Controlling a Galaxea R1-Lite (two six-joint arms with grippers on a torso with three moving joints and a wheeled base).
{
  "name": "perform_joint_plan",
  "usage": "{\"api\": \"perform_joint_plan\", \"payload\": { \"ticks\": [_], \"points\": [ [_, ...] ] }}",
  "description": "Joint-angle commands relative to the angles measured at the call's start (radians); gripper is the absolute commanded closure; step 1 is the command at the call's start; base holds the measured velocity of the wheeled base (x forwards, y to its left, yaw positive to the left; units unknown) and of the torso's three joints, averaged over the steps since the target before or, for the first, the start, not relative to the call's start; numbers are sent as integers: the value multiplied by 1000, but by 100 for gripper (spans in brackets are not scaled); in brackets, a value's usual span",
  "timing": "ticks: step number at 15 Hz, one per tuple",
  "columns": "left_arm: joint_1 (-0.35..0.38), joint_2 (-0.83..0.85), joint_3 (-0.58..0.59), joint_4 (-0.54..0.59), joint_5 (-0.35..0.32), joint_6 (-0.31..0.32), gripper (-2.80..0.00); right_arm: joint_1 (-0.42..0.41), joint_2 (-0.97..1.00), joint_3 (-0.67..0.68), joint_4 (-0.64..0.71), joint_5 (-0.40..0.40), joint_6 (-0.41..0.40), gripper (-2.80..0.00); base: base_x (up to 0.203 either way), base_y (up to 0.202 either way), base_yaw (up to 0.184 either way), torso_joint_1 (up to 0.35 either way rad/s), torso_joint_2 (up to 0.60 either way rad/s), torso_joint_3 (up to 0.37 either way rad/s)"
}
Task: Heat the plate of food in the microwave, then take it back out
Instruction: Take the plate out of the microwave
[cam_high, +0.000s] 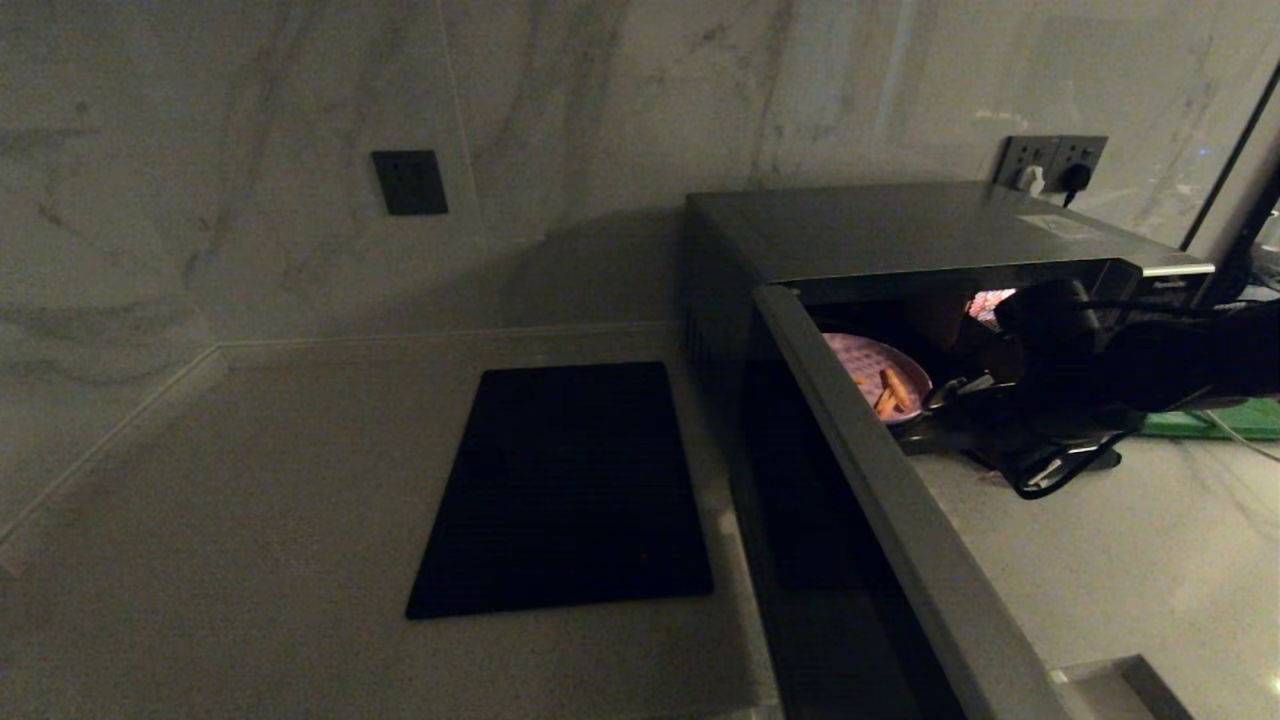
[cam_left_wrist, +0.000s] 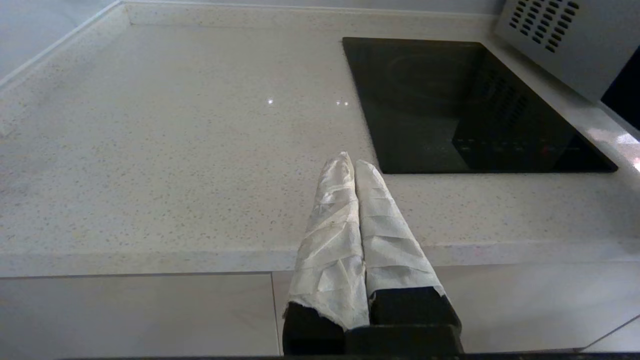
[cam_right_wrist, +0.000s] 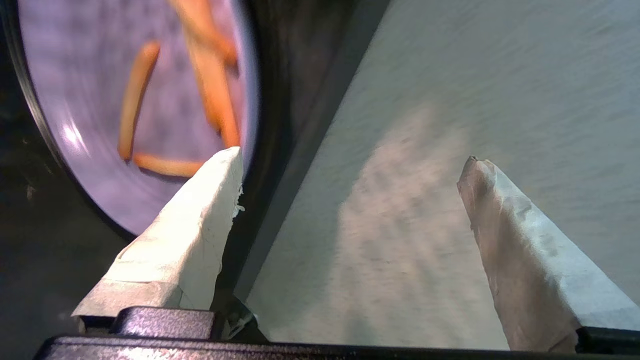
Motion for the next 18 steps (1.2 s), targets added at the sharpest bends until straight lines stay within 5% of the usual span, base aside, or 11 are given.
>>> {"api": "perform_joint_plan", "payload": {
  "ticks": [1, 18],
  "points": [
    [0, 2, 0, 0, 1, -1, 0, 42, 59, -43, 1, -9, 25, -280, 0, 0, 0, 0, 0, 0],
    [0, 2, 0, 0, 1, -1, 0, 54, 165, -162, -1, -16, 15, -280, 0, 0, 0, 0, 0, 0]
  ]
}}
